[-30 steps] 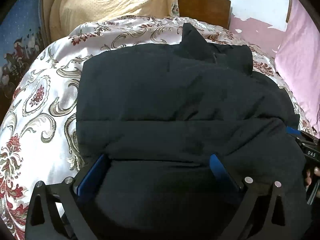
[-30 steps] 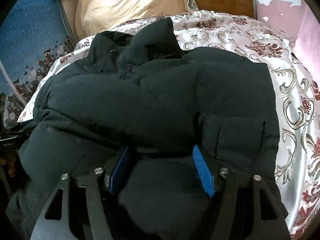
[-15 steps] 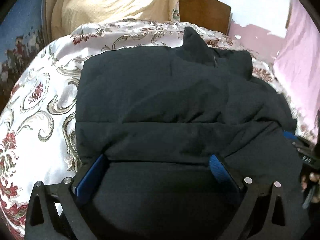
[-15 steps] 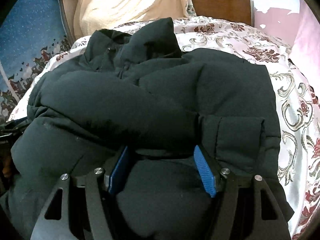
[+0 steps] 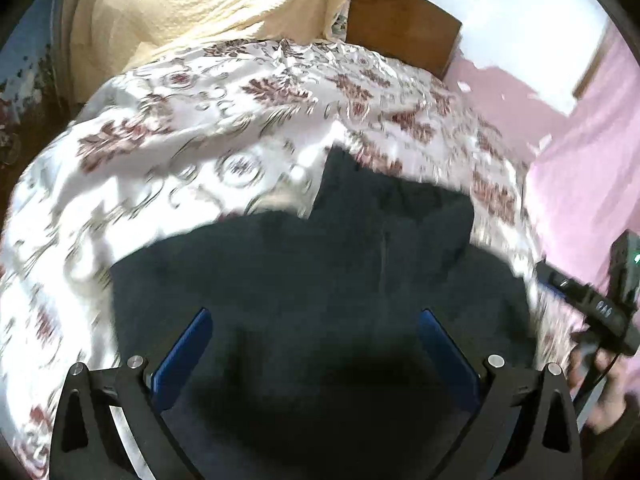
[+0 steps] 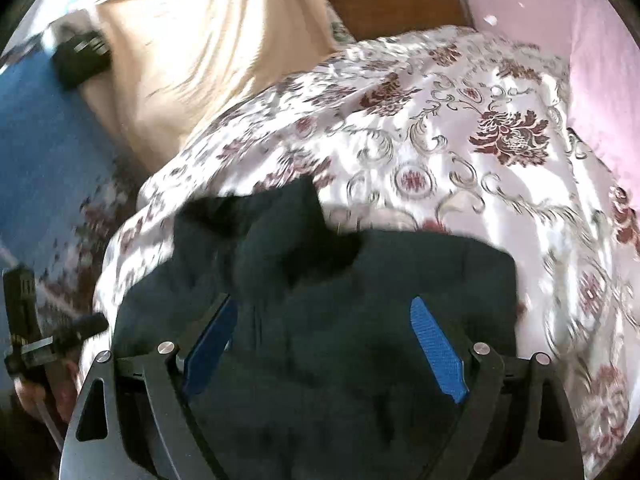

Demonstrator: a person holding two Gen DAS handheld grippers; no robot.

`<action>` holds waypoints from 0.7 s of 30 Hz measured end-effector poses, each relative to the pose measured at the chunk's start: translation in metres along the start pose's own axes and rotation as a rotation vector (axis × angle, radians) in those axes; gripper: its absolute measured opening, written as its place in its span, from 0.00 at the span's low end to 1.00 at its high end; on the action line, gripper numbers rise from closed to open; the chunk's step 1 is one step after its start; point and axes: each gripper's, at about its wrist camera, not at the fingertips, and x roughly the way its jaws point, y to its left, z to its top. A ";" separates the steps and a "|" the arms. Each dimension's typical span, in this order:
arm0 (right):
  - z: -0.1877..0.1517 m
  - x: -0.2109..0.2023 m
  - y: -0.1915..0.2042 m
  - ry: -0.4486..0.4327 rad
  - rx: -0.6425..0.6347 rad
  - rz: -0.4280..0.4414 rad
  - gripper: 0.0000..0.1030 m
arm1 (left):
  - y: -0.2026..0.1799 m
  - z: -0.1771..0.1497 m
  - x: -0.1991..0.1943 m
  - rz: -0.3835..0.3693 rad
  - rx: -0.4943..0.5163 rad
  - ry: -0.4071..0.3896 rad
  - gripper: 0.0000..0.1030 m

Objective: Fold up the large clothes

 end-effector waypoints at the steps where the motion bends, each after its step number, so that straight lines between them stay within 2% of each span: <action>1: 0.011 0.011 0.001 0.006 0.023 0.002 0.83 | -0.001 0.010 0.006 -0.010 -0.017 -0.006 1.00; 5: 0.043 0.057 0.014 0.020 0.082 0.010 0.82 | -0.004 0.044 0.046 -0.001 -0.087 -0.012 1.00; 7: 0.049 0.074 0.021 0.020 0.099 0.006 0.76 | -0.004 0.054 0.061 0.016 -0.099 -0.024 0.96; 9: 0.057 0.095 0.032 0.032 0.085 -0.012 0.68 | -0.005 0.061 0.076 0.041 -0.090 -0.019 0.83; 11: 0.062 0.107 0.040 0.041 0.064 -0.035 0.63 | -0.005 0.065 0.087 0.054 -0.076 -0.004 0.60; 12: 0.064 0.112 0.042 0.045 0.057 -0.046 0.60 | -0.004 0.067 0.090 0.053 -0.071 0.000 0.56; 13: 0.066 0.117 0.042 0.049 0.057 -0.059 0.54 | -0.003 0.069 0.091 0.036 -0.073 -0.005 0.46; 14: 0.069 0.121 0.042 0.052 0.062 -0.067 0.49 | -0.002 0.070 0.091 0.010 -0.078 -0.018 0.30; 16: 0.070 0.125 0.041 0.058 0.066 -0.062 0.20 | -0.005 0.070 0.089 -0.042 -0.067 -0.026 0.09; 18: 0.065 0.120 0.042 0.045 0.053 -0.042 0.15 | -0.010 0.065 0.079 -0.020 -0.034 -0.060 0.08; 21: 0.058 0.092 0.041 -0.017 0.018 -0.018 0.13 | -0.013 0.054 0.048 -0.026 -0.012 -0.134 0.07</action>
